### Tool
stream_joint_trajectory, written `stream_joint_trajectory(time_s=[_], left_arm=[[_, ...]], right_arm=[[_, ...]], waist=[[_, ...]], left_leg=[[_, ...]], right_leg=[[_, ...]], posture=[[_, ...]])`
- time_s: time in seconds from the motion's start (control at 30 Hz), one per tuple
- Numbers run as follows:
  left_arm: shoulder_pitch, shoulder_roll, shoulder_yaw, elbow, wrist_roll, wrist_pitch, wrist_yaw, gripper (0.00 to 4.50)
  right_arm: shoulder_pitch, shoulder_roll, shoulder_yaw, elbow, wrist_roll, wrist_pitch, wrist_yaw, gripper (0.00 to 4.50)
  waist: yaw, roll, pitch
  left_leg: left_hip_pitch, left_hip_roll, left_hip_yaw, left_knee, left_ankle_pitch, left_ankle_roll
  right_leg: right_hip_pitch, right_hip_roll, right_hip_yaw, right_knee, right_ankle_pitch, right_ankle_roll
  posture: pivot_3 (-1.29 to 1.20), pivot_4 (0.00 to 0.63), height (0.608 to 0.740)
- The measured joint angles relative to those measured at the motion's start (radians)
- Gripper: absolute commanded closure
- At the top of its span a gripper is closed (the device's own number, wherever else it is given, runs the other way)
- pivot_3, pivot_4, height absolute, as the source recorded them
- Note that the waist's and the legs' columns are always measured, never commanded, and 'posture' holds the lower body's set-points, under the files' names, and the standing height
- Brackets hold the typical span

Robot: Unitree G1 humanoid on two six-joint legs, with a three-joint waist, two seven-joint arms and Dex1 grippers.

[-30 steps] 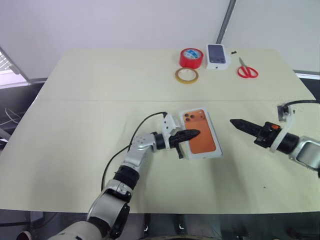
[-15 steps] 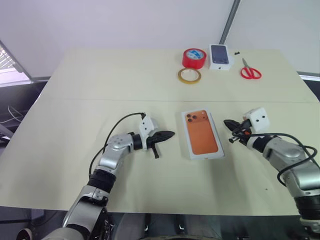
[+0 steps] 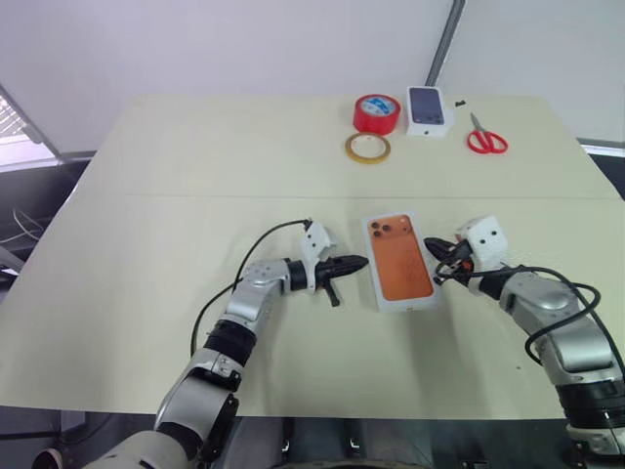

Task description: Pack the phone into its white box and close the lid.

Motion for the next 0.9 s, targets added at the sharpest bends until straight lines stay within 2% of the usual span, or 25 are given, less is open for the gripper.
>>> stream_joint_trajectory(time_s=[0.23,0.43,0.9], left_arm=[[-0.030,-0.040,0.007,-0.030,-0.023,0.036,0.000,4.50],[-0.029,-0.035,0.005,-0.022,-0.020,0.043,0.000,4.50],[0.010,0.067,-0.036,-0.075,0.015,0.089,-0.026,4.50]], right_arm=[[0.004,0.004,-0.001,-0.016,-0.035,0.007,0.009,4.47],[0.005,0.012,-0.001,-0.016,-0.056,0.009,0.016,4.47],[-0.026,0.012,-0.012,-0.001,-0.095,0.006,0.030,4.47]], waist=[[-0.002,0.000,0.000],[-0.002,0.000,0.000],[-0.001,0.000,0.000]], left_leg=[[0.000,0.000,0.000,0.000,0.000,0.000],[0.001,0.000,0.000,0.000,0.000,0.000],[0.001,0.000,0.000,0.000,0.002,-0.003]], right_leg=[[0.000,0.000,0.000,0.000,0.000,0.000],[0.000,0.000,0.000,0.001,0.000,0.000],[0.000,0.000,0.000,0.001,0.000,0.000]], posture=[[0.00,0.150,0.740],[0.00,0.150,0.740],[0.00,0.150,0.740]])
